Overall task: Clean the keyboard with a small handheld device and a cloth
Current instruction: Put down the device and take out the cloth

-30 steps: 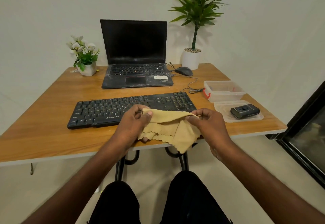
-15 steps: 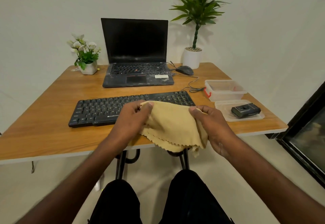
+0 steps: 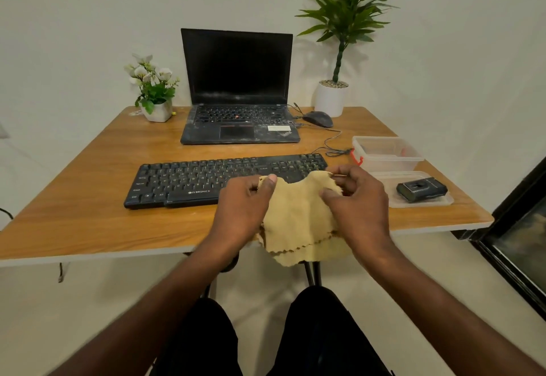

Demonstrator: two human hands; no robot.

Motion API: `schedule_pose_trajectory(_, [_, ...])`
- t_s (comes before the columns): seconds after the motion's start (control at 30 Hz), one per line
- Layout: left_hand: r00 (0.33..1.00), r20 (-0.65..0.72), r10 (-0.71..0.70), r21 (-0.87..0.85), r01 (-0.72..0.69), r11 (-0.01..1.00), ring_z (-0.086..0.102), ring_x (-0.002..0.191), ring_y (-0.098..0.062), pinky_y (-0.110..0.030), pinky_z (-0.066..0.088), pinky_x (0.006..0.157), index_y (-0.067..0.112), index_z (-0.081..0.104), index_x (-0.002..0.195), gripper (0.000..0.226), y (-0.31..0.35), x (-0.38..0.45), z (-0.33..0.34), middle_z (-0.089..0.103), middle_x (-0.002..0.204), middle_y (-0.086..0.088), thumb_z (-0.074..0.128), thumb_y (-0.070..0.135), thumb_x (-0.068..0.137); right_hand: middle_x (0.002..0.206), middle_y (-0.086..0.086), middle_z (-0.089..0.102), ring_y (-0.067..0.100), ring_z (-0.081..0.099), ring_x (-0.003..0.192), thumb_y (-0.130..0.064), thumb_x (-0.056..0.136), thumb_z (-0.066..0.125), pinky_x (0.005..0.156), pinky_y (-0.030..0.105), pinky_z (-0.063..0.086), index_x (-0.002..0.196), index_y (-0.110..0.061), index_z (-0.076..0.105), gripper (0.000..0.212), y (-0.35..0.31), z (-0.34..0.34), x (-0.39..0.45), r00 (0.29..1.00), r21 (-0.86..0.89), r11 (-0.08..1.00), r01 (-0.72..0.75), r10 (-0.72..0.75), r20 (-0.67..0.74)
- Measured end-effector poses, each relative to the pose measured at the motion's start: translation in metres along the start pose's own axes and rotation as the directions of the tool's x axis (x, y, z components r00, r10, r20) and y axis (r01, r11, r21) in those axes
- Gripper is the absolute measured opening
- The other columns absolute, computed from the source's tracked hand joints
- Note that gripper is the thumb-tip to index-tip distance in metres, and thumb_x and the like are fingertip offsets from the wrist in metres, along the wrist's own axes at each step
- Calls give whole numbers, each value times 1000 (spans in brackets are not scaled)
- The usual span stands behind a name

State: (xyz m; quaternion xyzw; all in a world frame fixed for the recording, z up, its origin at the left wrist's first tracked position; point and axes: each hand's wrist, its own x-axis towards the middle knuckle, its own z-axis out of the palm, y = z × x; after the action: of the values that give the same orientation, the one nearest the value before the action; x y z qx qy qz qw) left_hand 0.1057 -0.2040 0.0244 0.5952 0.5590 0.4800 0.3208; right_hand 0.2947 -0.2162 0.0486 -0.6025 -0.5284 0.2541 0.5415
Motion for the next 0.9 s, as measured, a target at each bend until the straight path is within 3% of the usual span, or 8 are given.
schedule_pose_trajectory(0.23, [978,152,-143,-316,186,930,65,53,-13,-25,54,53,7,73,79,59,12,-8,2,68,63,-10,48,49,112,120,-14,73,-8,64,110,-10,89,76,90,19,56,132,-34,62,51,-17,21,-29,938,46,997,64,-76,339])
schedule_pose_trajectory(0.37, [947,288,-140,-426,258,867,75,74,-24,-36,63,69,-3,74,102,60,9,-6,-3,77,85,-18,59,55,103,130,-9,70,-3,63,120,3,100,54,97,27,56,141,-29,57,51,-19,18,-26,888,131,990,46,-100,449])
schedule_pose_trajectory(0.5, [929,342,-139,-531,314,787,74,86,-30,-47,62,79,4,74,123,26,-1,-4,-2,77,106,-23,72,15,99,117,-6,75,3,68,113,14,96,48,95,28,57,127,-19,67,49,-18,11,-19,964,268,961,67,-131,232])
schedule_pose_trajectory(0.6, [896,418,-150,-645,409,645,73,92,-30,-46,64,85,5,75,128,32,-5,-1,-5,71,120,-28,71,6,96,114,-7,75,4,69,109,-2,97,63,99,32,56,124,-22,69,35,-7,2,-4,992,211,977,-17,-11,127])
schedule_pose_trajectory(0.67, [860,502,-97,-702,470,534,74,104,-30,-50,58,98,3,68,139,42,-7,1,-9,68,133,-27,71,9,97,111,-3,76,12,73,103,-20,96,71,95,39,58,129,-19,66,34,0,-3,4,935,303,920,-247,144,325])
schedule_pose_trajectory(0.77, [830,556,-45,-737,517,437,74,112,-30,-52,53,104,7,61,147,46,-6,1,-11,69,137,-22,66,13,102,108,7,77,20,73,95,-32,95,69,89,42,57,131,-10,67,42,3,-8,3,730,314,801,-511,210,651])
schedule_pose_trajectory(0.83, [835,546,-66,-727,511,459,74,112,-30,-51,56,101,10,61,147,41,-3,1,-12,70,136,-20,60,15,106,120,15,74,25,72,103,-22,94,70,90,42,60,127,-7,69,36,6,-8,2,664,306,769,-561,198,721])
schedule_pose_trajectory(0.9, [842,524,-128,-677,503,536,75,112,-31,-50,62,93,15,63,143,35,-3,4,-14,72,134,-17,54,19,110,119,16,74,26,73,101,-10,90,72,82,40,63,125,-6,69,35,10,-8,3,683,305,762,-571,235,692])
